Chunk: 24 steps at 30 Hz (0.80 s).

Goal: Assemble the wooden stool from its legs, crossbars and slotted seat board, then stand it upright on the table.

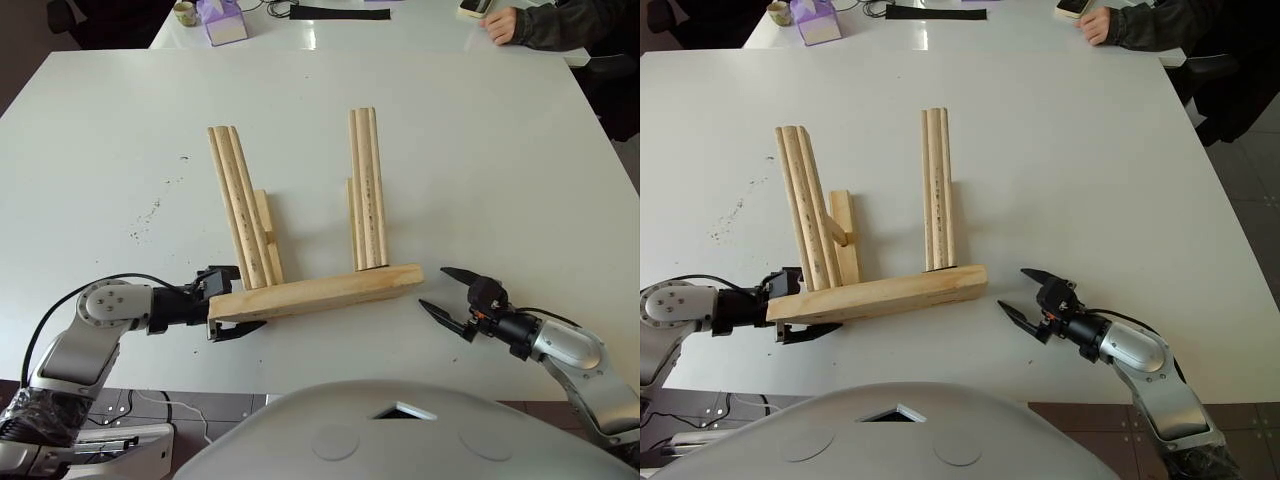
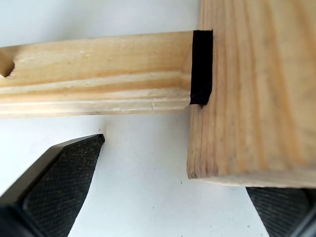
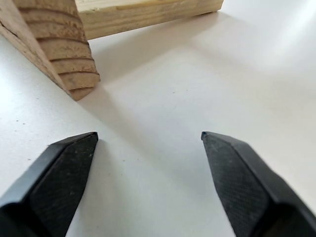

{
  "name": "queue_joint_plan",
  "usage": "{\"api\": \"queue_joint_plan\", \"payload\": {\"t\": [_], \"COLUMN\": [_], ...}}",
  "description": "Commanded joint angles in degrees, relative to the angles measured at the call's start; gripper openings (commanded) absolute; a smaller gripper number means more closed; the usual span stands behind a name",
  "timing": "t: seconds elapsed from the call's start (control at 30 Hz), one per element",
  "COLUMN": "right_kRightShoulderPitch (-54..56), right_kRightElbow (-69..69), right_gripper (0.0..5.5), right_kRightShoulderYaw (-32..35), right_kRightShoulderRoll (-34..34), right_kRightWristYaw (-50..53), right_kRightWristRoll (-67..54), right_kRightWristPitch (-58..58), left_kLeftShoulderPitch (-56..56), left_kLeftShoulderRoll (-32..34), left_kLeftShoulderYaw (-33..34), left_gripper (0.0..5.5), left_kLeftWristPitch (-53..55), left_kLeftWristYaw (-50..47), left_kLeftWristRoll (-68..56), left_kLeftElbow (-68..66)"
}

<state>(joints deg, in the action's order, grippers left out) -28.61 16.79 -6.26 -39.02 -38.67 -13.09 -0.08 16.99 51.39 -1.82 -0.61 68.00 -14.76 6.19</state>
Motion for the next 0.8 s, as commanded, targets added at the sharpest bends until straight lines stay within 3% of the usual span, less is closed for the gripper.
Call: {"api": "queue_joint_plan", "payload": {"t": [0.03,0.23,0.5,0.8], "right_kRightShoulderPitch": [2.99,5.42,10.94,9.71], "right_kRightElbow": [-1.04,-2.21,-3.44,-1.75], "right_gripper": [3.89,3.89,3.89,3.89], "right_kRightShoulderYaw": [0.40,-1.58,-6.21,-5.34], "right_kRightShoulderRoll": [-0.64,-0.70,1.54,0.41], "right_kRightWristYaw": [-1.72,-5.37,-7.52,-8.84], "right_kRightWristRoll": [1.57,3.49,6.85,5.95], "right_kRightWristPitch": [-0.21,-1.75,-2.71,-2.56], "left_kLeftShoulderPitch": [-3.83,-5.98,-8.08,-7.40], "left_kLeftShoulderRoll": [0.54,2.24,0.91,0.61], "left_kLeftShoulderYaw": [0.28,-0.01,-0.90,-1.36], "left_gripper": [4.31,4.31,3.16,1.86], "left_kLeftWristPitch": [-4.41,-9.22,-9.87,0.87], "left_kLeftWristYaw": [0.83,6.40,9.32,12.01], "left_kLeftWristRoll": [2.20,1.02,0.28,-6.46], "left_kLeftElbow": [-5.56,-9.29,-10.49,-1.13]}}
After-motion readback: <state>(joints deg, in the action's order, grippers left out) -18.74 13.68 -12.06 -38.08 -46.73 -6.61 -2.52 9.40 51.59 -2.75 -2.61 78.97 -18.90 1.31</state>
